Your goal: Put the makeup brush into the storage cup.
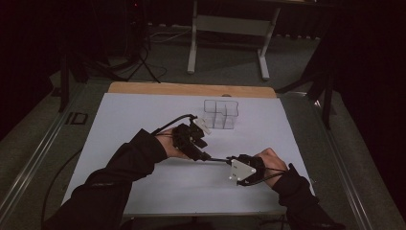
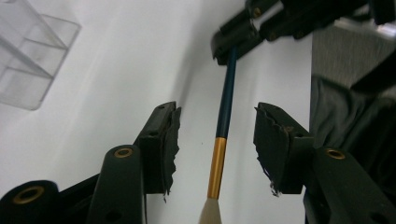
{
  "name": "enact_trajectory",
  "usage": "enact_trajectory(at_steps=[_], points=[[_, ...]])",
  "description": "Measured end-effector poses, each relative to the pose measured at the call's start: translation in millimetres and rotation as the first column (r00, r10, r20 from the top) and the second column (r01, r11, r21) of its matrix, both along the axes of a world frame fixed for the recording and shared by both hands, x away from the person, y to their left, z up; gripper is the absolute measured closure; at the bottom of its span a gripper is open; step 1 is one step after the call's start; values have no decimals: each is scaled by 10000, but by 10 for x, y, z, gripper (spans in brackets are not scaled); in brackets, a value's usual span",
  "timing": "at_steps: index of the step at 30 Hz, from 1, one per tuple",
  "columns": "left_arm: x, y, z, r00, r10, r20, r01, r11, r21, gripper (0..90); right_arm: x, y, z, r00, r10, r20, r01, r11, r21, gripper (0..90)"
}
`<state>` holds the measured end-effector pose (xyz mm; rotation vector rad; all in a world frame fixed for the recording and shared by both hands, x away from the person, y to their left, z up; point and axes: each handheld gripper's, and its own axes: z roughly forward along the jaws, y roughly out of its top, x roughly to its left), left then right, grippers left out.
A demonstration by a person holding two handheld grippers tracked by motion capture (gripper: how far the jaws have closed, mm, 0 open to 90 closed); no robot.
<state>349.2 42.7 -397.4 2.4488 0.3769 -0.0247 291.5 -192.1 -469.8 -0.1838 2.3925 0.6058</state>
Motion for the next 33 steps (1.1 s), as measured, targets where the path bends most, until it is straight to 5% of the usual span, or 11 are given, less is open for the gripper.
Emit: enact_trajectory(at_steps=[2,7,10,18,29,33], points=[[-15,65,28,9997,21,228,-14,9995,-304,415,4,-6,3,9995,-84,-296,90,9998,200,855],[-41,278,107,9978,414,520,-340,9903,-1348,394,21,-51,4,9893,-617,-1324,722,9945,761,854],[-47,428,117,9932,958,663,-818,9788,-1877,394,43,-99,5,9773,-820,-1952,1036,9893,1031,854],[-67,807,40,9746,2138,664,-1903,9474,-2572,355,39,-222,45,9658,-941,-2415,1352,9779,1596,855],[-128,923,-182,9712,2356,351,-2083,9114,-3550,355,117,-252,171,9329,-842,-3502,2129,9133,3473,854],[-148,893,-248,9746,2219,295,-1916,8950,-4028,355,168,-256,198,9046,-608,-4219,2509,8760,4119,854]])
